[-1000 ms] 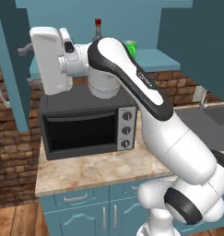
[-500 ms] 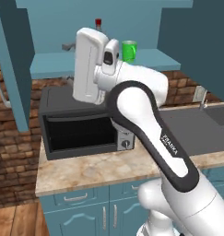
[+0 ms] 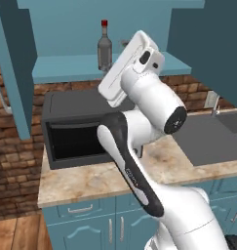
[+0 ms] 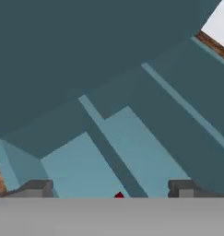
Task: Open the cabinet directly in front. Then move the liquor and the mug to the dining counter with the jar on it.
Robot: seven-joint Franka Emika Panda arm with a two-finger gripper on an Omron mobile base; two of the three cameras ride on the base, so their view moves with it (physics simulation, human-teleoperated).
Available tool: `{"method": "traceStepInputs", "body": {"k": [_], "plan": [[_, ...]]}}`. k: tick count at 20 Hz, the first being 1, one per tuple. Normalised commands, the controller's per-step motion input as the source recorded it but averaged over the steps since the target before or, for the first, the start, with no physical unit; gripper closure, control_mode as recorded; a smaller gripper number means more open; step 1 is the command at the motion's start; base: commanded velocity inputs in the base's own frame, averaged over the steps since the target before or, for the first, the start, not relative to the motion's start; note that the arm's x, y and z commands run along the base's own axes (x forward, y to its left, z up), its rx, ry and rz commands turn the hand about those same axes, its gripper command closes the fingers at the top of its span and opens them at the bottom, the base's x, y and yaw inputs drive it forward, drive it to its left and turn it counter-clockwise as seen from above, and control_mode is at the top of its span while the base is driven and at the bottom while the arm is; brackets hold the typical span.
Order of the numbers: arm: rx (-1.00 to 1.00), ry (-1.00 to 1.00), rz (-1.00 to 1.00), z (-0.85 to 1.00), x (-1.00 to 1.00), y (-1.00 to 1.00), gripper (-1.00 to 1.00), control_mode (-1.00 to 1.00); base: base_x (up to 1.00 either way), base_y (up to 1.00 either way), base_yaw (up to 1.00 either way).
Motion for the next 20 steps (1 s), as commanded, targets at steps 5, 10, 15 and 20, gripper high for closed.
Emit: {"method": "traceStepInputs", "body": {"k": [5,10,15,20], "plan": [[0.62,0.59,-0.47,0.54,-0.01,-0.90,-1.00,-1.00,0.00,0.00,0.00],[0.63,0.58,-0.26,0.51,-0.36,-0.64,-1.00,-1.00,0.00,0.00,0.00],[0.58,0.55,-0.14,0.08,-0.14,-0.56,-1.00,-1.00,0.00,0.00,0.00],[0.45,0.26,-0.01,-0.32,0.14,-0.44,-1.00,-1.00,0.00,0.00,0.00]]}}
